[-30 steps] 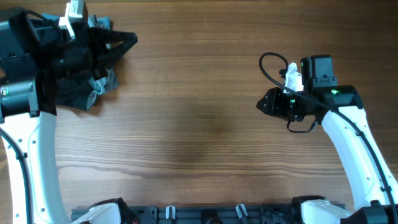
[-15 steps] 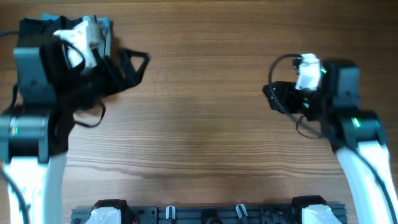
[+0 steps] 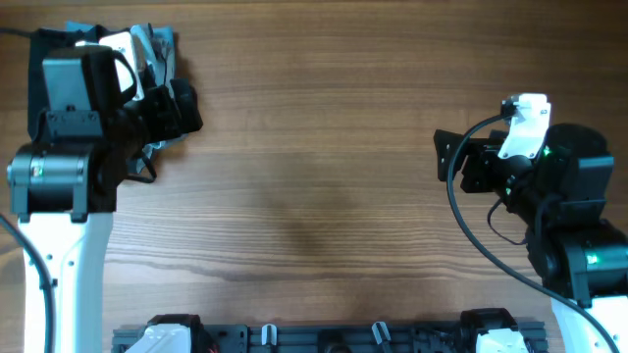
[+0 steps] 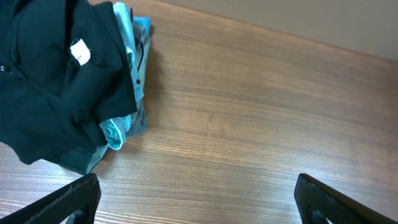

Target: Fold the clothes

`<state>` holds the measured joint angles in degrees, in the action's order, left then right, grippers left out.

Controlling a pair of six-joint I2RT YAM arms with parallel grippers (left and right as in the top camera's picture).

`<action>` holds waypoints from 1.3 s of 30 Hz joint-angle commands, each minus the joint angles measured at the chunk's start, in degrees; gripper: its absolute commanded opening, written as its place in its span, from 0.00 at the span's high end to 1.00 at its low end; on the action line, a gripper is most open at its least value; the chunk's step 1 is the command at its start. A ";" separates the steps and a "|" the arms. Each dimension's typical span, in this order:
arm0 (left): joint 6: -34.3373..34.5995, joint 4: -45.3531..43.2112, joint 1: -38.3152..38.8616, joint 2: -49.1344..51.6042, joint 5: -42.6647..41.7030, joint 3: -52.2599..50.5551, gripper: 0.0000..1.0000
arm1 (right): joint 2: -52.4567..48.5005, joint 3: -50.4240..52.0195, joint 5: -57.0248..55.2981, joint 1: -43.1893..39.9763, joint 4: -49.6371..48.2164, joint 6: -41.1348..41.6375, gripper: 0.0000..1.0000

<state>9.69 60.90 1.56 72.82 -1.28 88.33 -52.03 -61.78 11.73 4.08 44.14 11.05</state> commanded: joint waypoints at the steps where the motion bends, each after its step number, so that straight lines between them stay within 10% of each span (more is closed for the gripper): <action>1: -1.38 0.02 0.46 1.53 1.36 -0.42 0.00 | -2.25 -0.92 -1.03 -0.02 0.02 -0.15 0.00; 14: -1.38 0.04 0.46 2.54 1.38 -0.42 0.00 | -6.21 1.64 -3.02 -0.02 -2.25 -0.66 0.00; 25: -1.38 0.02 0.46 2.54 1.38 -0.42 0.00 | 21.70 30.25 -2.75 -0.02 -36.37 -6.12 0.00; 39: -1.38 0.04 0.46 2.54 1.38 -0.42 0.00 | 51.36 55.93 -2.71 -0.02 -40.79 -6.27 0.00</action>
<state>9.26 60.95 1.56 75.11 -0.67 88.33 -1.83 -9.30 9.96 4.08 5.13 5.65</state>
